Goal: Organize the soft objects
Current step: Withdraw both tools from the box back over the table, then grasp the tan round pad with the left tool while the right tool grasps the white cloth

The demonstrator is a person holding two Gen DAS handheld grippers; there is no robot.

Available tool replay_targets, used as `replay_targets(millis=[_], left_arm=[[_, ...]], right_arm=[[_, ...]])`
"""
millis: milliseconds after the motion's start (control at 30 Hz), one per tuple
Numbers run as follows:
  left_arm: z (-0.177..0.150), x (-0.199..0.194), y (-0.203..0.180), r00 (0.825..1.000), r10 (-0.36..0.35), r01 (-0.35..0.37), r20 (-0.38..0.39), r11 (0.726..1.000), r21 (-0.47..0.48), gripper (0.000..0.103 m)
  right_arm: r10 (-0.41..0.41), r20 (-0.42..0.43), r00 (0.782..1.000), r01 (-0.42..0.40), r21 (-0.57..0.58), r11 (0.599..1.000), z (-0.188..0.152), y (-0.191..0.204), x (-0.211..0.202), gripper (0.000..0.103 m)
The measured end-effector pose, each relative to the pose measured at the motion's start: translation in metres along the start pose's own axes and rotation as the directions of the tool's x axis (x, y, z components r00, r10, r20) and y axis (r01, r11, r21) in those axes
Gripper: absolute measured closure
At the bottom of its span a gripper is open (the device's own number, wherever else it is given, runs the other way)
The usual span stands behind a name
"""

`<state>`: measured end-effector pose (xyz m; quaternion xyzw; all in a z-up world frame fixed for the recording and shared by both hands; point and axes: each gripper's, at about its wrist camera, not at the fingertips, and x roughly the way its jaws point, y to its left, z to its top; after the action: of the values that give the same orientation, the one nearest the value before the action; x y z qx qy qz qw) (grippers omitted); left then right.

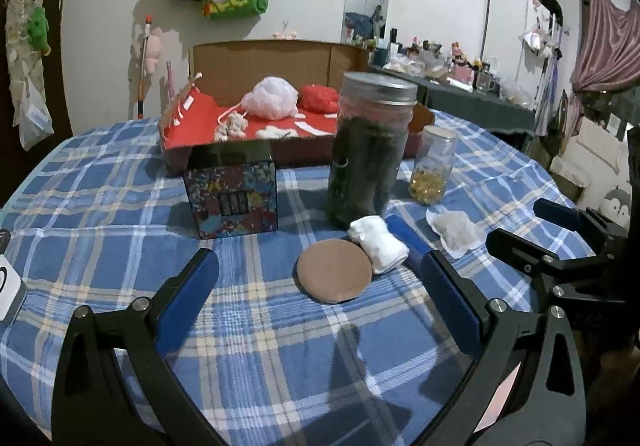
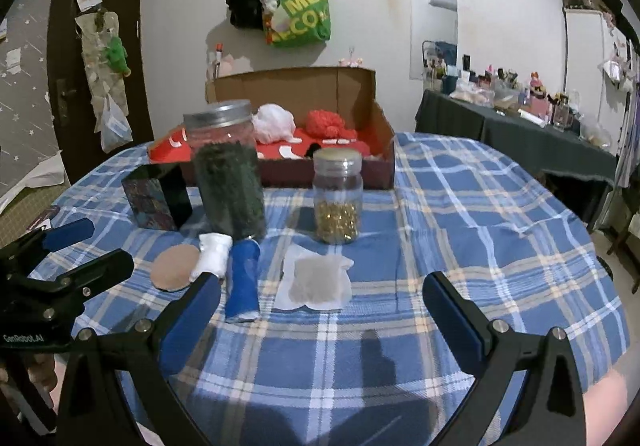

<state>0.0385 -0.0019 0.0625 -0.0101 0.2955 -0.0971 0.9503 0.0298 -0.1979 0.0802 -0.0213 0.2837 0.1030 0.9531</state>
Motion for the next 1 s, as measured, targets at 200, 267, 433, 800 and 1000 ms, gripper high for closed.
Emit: replay_targets(millis=[200,267,433,800,1000], left_arm=[[0.0,0.022,0.001,0.997,-0.011,0.012,-0.076,1.0,0.01,0.0],[0.0,0.029,0.001,0.994,-0.017,0.019,-0.104,1.0,0.015,0.0],[0.002,0.045,-0.001,0.982,-0.057,0.064,-0.18,0.997,0.031,0.0],[0.005,0.069,-0.007,0.965,-0.055,0.085,-0.255,0.991,0.108,0.038],[0.004,0.058,-0.006,0.969,-0.108,0.133,-0.224,0.986,0.1,0.057]], right_arm=[[-0.001,-0.043,0.999,0.001,0.0,1.0,-0.001,-0.006,0.018,0.0],[-0.004,-0.061,0.998,0.004,-0.001,1.0,0.0,-0.008,0.025,0.0],[-0.009,-0.111,0.994,0.009,-0.004,1.0,0.001,-0.013,0.043,0.0],[-0.012,-0.206,0.979,0.004,-0.041,0.999,0.004,-0.013,0.073,0.019],[0.043,-0.201,0.979,-0.057,-0.065,0.996,0.001,-0.004,0.074,0.085]])
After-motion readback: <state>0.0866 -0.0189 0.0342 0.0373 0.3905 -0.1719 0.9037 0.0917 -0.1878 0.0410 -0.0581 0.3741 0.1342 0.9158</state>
